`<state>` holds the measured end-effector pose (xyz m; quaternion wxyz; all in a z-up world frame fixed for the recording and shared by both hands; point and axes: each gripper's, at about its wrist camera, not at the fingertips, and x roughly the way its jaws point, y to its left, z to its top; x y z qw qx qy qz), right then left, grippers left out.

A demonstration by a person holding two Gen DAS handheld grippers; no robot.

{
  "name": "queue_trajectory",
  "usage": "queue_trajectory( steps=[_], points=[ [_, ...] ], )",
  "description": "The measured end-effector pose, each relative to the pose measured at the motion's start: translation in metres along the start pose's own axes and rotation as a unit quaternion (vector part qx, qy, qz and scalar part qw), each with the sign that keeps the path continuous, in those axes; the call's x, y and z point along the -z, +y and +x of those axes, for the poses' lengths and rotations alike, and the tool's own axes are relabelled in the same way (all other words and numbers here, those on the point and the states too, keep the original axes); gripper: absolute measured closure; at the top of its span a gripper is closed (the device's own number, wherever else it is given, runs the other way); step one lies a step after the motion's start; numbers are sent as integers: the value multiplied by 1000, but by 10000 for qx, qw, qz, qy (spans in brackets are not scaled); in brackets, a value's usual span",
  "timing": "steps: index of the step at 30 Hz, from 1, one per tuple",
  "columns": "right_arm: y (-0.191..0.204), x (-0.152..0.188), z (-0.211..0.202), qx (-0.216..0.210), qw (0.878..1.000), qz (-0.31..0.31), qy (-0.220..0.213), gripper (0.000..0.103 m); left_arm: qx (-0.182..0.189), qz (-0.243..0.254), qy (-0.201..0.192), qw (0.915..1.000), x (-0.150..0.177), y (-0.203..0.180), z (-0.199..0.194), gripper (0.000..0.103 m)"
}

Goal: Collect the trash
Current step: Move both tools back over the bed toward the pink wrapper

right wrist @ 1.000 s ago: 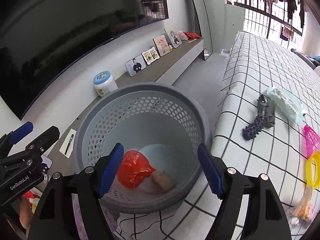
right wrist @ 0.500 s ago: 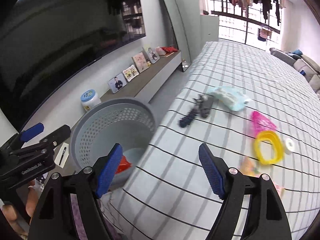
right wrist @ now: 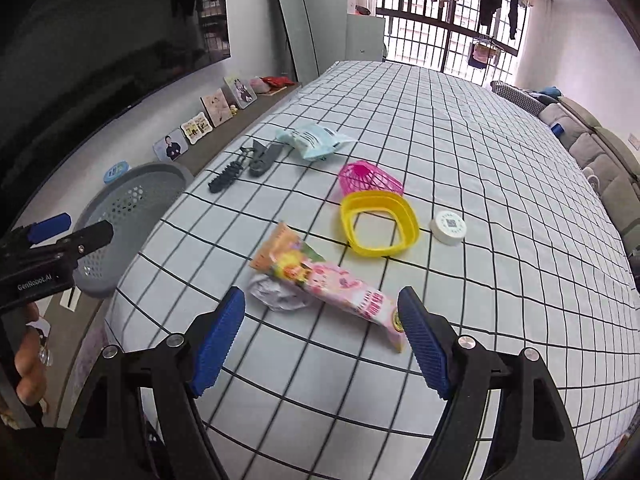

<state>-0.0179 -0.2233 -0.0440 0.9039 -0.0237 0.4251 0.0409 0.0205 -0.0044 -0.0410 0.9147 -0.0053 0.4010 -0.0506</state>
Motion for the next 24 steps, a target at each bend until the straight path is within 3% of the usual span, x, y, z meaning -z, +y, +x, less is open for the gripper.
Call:
queue_trajectory(
  steps=[10, 24],
  points=[
    [-33, 5, 24, -271, 9990, -280, 199, 28, -93, 223, 199, 9995, 5, -34, 8, 8],
    [-34, -3, 57, -599, 9942, -767, 451, 28, -326, 173, 288, 9989, 6, -40, 13, 8]
  ],
)
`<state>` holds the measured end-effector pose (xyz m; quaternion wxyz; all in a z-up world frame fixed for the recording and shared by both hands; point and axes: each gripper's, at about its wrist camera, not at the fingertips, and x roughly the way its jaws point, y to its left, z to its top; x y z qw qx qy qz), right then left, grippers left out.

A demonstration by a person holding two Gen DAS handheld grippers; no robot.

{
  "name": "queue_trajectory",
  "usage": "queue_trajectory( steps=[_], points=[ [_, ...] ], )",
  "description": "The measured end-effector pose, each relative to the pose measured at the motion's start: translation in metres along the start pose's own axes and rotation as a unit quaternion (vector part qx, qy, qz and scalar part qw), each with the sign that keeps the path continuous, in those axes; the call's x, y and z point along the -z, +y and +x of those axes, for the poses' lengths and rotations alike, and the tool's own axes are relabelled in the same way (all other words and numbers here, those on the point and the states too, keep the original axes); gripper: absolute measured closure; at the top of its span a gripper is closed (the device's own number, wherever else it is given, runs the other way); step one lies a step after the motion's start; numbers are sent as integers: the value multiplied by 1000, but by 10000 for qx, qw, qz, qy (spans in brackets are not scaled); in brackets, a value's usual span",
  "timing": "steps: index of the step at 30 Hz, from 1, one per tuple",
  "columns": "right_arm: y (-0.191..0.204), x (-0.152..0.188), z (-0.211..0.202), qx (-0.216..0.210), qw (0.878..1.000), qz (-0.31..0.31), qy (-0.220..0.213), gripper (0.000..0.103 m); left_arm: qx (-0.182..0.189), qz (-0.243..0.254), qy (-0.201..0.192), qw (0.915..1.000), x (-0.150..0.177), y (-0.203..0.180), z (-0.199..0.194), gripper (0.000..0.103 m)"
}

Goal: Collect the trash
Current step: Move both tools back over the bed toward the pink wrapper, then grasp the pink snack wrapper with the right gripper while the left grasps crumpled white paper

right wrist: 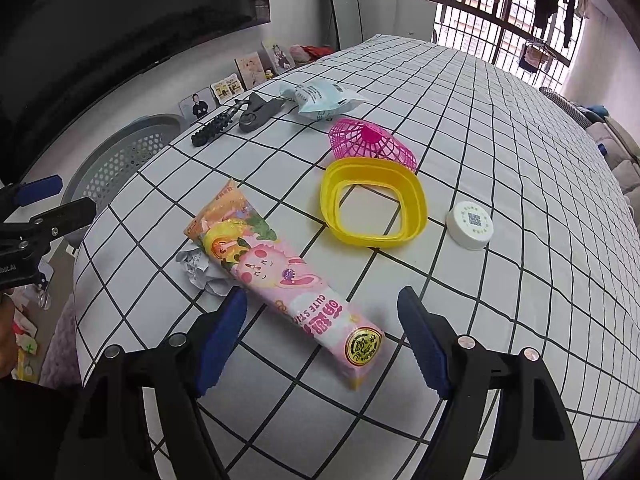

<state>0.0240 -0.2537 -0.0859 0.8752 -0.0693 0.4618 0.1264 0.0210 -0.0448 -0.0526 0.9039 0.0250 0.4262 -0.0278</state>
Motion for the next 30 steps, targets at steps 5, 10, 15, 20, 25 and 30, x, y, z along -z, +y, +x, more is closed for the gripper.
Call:
queue_trajectory(
  steps=[5, 10, 15, 20, 25, 30],
  points=[
    [7, -4, 5, -79, 9999, -127, 12, 33, -56, -68, 5, 10000, 0, 6, 0, 8],
    [14, -5, 10, -203, 9995, -202, 151, 54, -30, -104, 10, 9999, 0, 8, 0, 8],
    [17, -5, 9, -317, 9993, -83, 166, 73, 79, 10, 6, 10000, -2, 0, 2, 8],
    [14, -2, 5, -428, 9988, 218, 81, 79, 208, 154, -9, 9997, -5, -12, 6, 8],
    [8, -1, -7, -475, 9972, 559, -155, 79, 327, 310, -72, 9990, -13, -24, 8, 8],
    [-4, -1, -24, -248, 9949, 866, -462, 79, 501, 389, -111, 9979, -29, -32, 16, 8]
  ],
)
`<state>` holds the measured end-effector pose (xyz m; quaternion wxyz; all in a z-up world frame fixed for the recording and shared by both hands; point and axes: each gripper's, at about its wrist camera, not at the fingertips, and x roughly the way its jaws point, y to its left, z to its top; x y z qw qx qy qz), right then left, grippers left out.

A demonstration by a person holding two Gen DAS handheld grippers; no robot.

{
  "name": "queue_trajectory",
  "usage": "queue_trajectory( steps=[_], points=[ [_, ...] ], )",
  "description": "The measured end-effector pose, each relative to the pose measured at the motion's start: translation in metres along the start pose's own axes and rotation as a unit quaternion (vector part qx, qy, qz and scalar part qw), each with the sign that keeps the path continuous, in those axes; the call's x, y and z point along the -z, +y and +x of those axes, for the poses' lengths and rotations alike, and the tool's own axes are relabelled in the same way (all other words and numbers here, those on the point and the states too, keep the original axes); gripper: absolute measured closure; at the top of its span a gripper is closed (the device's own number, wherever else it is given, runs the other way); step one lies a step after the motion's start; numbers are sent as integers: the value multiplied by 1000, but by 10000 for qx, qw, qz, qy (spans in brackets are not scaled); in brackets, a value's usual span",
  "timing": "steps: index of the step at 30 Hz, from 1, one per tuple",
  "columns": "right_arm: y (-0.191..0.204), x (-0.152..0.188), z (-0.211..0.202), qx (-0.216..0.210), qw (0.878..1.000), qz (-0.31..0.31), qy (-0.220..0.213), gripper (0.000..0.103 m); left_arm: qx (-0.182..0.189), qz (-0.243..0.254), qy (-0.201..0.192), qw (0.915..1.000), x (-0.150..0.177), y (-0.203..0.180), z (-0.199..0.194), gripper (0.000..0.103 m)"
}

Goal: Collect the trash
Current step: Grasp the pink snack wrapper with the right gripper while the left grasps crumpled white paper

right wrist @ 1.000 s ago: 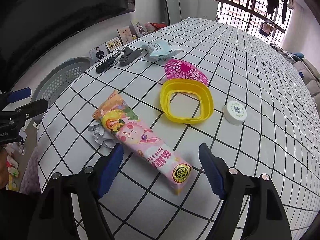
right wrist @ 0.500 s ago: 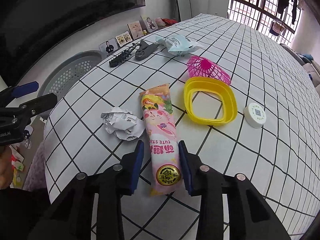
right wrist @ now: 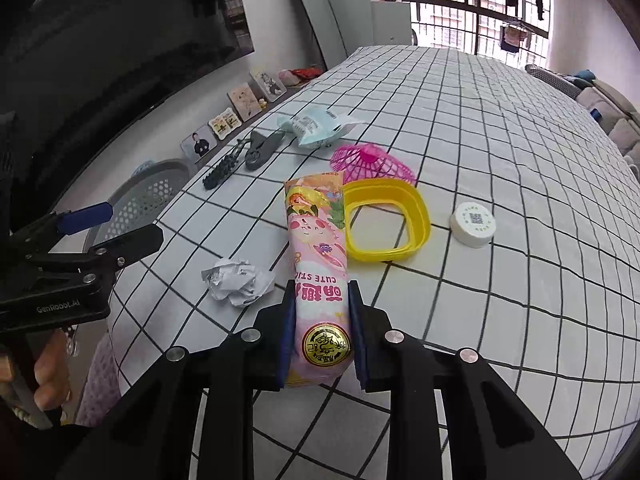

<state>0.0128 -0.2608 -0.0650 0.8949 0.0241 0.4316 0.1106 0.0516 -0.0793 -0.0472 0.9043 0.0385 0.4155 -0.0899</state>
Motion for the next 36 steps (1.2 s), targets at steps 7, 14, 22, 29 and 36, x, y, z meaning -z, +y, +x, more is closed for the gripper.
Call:
queue_trajectory(
  steps=[7, 14, 22, 29, 36],
  points=[
    [-21, 0, -14, 406, 9984, 342, -205, 79, 214, 109, -56, 9997, -15, -20, 4, 8],
    [-42, 9, -24, 594, 9954, 688, -309, 79, 436, 416, 153, 9981, -8, -52, 19, 8],
    [-50, 17, -26, 565, 9941, 875, -306, 79, 566, 570, 439, 9958, 4, -71, 37, 8],
    [-52, 21, -26, 509, 9936, 953, -315, 79, 586, 441, 660, 9951, 7, -72, 53, 20],
    [-53, 24, -25, 472, 9935, 994, -305, 79, 635, 539, 663, 9943, 10, -79, 51, 46]
  ],
)
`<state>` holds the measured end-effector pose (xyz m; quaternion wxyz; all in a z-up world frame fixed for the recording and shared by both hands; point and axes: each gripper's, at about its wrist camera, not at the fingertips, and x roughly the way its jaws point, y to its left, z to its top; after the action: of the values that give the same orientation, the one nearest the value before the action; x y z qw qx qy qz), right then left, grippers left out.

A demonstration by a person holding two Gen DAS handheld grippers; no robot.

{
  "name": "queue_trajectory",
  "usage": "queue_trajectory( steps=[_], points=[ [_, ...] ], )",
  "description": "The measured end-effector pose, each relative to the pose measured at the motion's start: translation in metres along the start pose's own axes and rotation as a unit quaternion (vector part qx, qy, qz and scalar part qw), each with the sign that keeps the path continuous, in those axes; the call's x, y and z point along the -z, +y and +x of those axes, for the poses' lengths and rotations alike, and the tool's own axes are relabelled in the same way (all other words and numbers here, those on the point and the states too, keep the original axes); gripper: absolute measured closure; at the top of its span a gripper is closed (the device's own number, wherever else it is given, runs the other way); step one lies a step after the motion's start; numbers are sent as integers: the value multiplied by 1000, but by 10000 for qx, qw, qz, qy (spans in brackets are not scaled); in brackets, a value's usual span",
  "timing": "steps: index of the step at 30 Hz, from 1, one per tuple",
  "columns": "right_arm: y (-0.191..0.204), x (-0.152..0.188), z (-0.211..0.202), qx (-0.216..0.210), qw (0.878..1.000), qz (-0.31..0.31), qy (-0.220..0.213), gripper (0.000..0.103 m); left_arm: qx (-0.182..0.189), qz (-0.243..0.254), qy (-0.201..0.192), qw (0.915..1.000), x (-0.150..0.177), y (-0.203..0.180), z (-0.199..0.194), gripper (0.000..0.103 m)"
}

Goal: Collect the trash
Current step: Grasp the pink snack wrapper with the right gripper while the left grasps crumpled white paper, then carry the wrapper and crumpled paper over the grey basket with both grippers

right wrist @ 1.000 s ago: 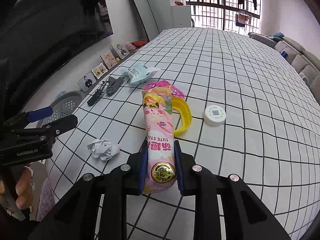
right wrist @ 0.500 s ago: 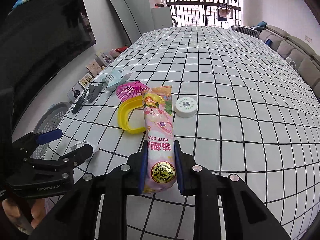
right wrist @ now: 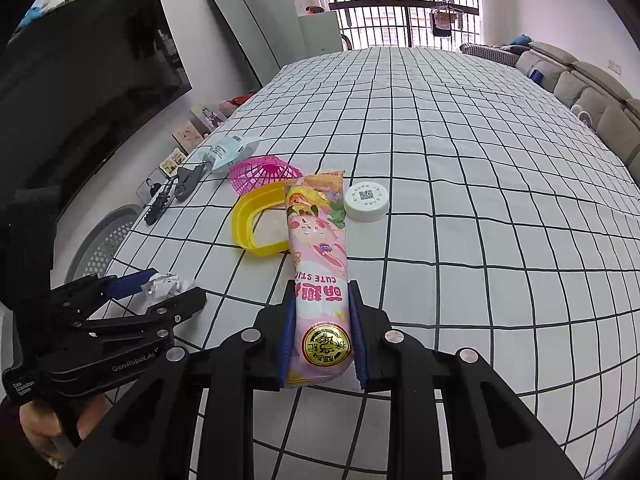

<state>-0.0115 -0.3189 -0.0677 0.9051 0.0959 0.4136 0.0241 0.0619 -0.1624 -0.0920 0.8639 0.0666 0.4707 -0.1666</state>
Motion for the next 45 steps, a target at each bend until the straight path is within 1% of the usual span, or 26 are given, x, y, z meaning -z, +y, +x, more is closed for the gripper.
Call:
queue_trajectory(
  steps=[3, 6, 11, 18, 24, 31, 36, 45],
  points=[
    [0, 1, 0, 0, 10000, 6, -2, 79, 62, -16, -11, 10000, 1, 1, -3, 56],
    [0, 1, -1, 1, 10000, 14, -4, 79, 82, -48, -33, 9999, 3, 3, -6, 62],
    [4, 1, -3, -16, 10000, 10, -6, 79, 3, -79, -167, 9998, 5, 9, -18, 62],
    [27, -3, -14, -78, 9998, -176, -80, 79, -308, -161, -567, 9978, 7, 29, -49, 62],
    [59, -5, -14, -214, 9990, -386, -68, 79, -600, -319, -793, 9945, 13, 56, -72, 62],
    [107, -10, -8, -467, 9964, -704, -44, 79, -895, -710, -910, 9893, 29, 102, -93, 62],
    [145, -14, 4, -741, 9928, -939, 46, 79, -1276, -967, -996, 9821, 43, 140, -106, 62],
    [213, -29, 29, -1216, 9824, -1403, 184, 79, -1566, -1491, -982, 9714, 61, 202, -112, 62]
  ],
)
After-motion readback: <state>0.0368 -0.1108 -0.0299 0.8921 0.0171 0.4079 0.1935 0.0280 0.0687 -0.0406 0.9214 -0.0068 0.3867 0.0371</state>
